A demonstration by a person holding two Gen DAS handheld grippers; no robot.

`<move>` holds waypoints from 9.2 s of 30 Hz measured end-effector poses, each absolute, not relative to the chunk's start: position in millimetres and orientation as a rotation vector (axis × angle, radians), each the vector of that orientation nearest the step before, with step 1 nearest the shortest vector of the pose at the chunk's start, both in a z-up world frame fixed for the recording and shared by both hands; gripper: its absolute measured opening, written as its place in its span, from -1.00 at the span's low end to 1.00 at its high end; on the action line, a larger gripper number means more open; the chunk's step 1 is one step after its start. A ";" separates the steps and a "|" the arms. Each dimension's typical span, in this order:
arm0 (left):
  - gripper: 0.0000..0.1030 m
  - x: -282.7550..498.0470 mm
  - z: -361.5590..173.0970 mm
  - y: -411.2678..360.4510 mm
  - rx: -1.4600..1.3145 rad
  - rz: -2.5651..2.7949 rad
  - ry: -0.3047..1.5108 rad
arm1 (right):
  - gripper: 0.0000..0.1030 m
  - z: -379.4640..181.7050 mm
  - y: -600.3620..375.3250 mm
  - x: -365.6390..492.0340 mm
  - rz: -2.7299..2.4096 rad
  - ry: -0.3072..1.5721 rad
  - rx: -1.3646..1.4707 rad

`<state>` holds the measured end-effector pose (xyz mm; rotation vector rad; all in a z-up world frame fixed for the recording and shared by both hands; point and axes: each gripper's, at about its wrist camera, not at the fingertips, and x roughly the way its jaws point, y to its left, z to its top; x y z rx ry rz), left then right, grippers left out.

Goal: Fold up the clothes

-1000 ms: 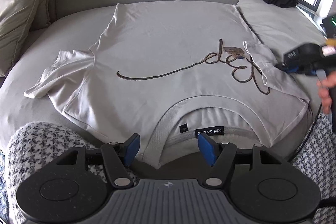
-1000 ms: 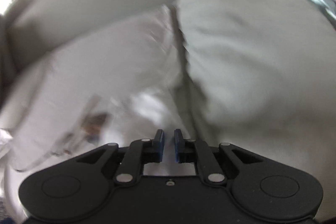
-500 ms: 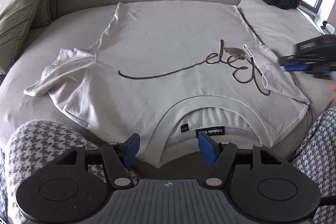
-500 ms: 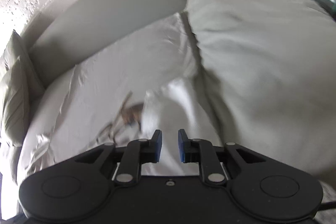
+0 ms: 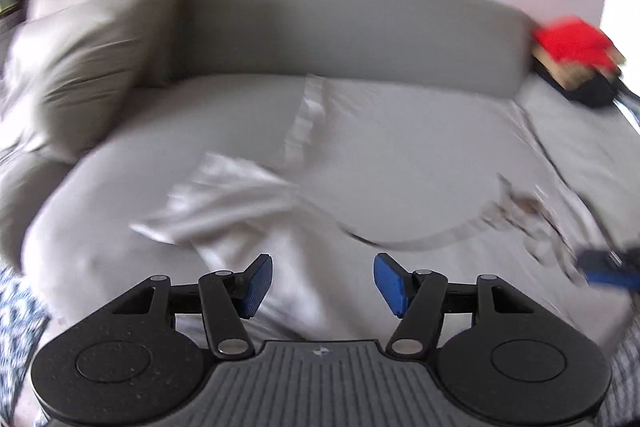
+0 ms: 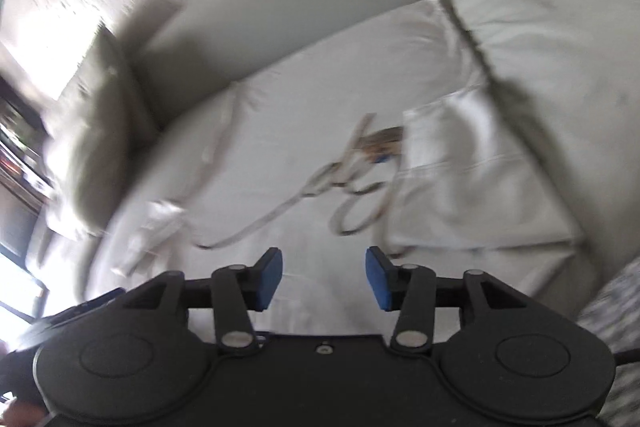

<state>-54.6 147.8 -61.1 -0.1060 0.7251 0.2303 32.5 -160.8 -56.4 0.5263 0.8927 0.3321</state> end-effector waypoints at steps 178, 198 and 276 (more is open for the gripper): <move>-0.15 -22.8 -101.7 142.6 0.139 0.048 0.893 | -0.08 -66.5 -174.8 30.8 0.101 0.949 0.106; -0.13 -25.6 -95.1 155.5 0.051 0.068 0.847 | 0.04 -62.5 -189.3 34.2 0.133 0.901 0.290; -0.11 376.2 -142.9 240.3 -0.246 0.005 0.883 | -0.44 -134.8 -307.1 404.0 0.019 0.750 0.678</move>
